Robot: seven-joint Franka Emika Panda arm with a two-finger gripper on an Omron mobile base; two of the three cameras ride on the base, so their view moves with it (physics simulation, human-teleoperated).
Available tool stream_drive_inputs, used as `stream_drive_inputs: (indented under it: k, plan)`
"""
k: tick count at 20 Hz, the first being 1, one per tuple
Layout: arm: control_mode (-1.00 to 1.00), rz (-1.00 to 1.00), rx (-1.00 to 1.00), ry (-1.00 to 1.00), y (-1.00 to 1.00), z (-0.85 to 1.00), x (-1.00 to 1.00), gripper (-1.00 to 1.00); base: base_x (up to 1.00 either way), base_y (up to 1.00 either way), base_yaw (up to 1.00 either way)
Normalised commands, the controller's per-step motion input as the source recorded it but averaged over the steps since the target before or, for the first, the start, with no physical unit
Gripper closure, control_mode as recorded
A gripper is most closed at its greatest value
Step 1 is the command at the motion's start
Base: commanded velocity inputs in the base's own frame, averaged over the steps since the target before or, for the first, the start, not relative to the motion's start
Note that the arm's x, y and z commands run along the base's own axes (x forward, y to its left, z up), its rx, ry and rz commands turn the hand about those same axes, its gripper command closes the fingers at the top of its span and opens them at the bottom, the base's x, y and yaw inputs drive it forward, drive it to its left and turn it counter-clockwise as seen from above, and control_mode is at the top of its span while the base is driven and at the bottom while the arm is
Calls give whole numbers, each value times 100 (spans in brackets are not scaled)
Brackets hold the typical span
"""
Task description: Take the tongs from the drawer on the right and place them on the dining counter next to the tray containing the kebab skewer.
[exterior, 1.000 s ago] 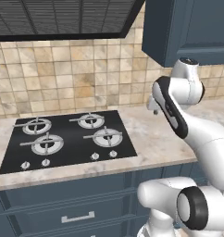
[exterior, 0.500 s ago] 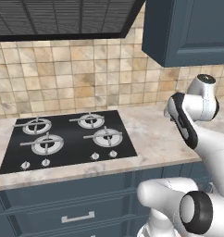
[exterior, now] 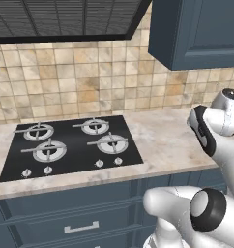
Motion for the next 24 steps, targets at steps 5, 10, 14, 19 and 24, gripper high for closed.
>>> stream_drive_inputs:
  k: [5,10,14,19,24]
  plan:
    - [-100,-15,16,-11,-51,-30,-20,-100,0,0,0]
    - [-100,-16,26,-13,-61,-20,-23,-100,0,0,0]
    - [-100,-14,26,-9,-63,-17,-36,-100,0,0,0]
    - [-100,-8,21,-4,-58,-18,-42,-100,0,0,0]
    - [-100,-4,11,-1,-48,-27,-28,-100,0,0,0]
